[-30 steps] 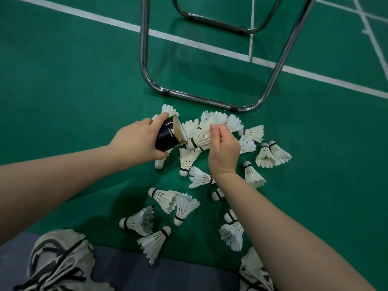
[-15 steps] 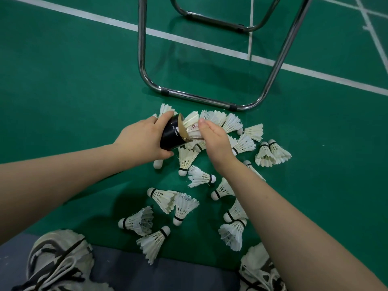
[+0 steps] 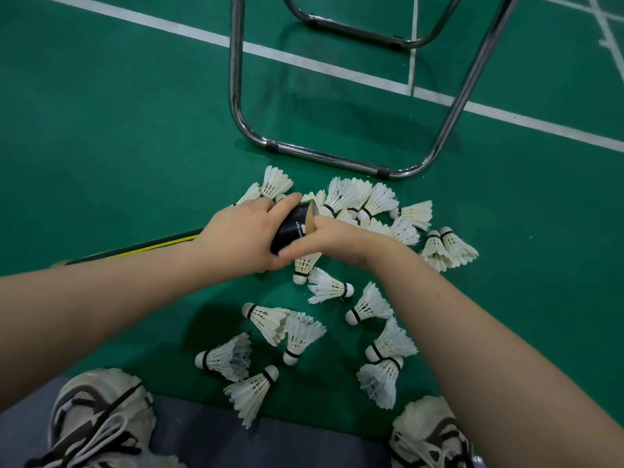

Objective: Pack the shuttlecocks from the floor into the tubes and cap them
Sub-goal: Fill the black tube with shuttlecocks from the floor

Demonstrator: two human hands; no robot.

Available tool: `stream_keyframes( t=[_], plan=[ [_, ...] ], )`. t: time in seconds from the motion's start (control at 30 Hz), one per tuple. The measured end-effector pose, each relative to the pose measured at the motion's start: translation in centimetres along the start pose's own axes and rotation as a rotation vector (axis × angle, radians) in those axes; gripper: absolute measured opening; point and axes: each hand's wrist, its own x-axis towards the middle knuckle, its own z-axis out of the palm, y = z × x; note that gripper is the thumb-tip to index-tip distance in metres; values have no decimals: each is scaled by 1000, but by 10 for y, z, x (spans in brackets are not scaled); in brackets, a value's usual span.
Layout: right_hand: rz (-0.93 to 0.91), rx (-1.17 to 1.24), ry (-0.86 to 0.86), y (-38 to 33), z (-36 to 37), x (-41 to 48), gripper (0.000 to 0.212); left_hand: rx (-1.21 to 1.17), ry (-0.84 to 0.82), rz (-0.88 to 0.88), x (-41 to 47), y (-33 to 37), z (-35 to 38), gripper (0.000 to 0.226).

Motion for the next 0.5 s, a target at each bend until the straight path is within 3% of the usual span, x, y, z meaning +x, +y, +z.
stream_keyframes(
  t=[0.1, 0.17, 0.2, 0.27, 0.37, 0.5],
  plan=[
    [-116, 179, 498, -1, -5, 14, 12, -24, 17, -67, 12, -12, -9, 93],
    [-132, 272, 837, 3, -18, 18, 20, -34, 34, -115, 17, -20, -14, 94],
    [-96, 225, 927, 10, -24, 19, 23, -28, 34, -133, 18, -25, -14, 94],
    [33, -12, 921, 27, -33, 21, 21, -15, 19, -157, 15, -33, -12, 93],
    [218, -359, 691, 60, -30, 25, 20, -2, -17, -172, 8, -41, -4, 93],
    [307, -533, 556, 87, -17, 32, 35, -10, -52, -192, 3, -46, 5, 93]
  ],
)
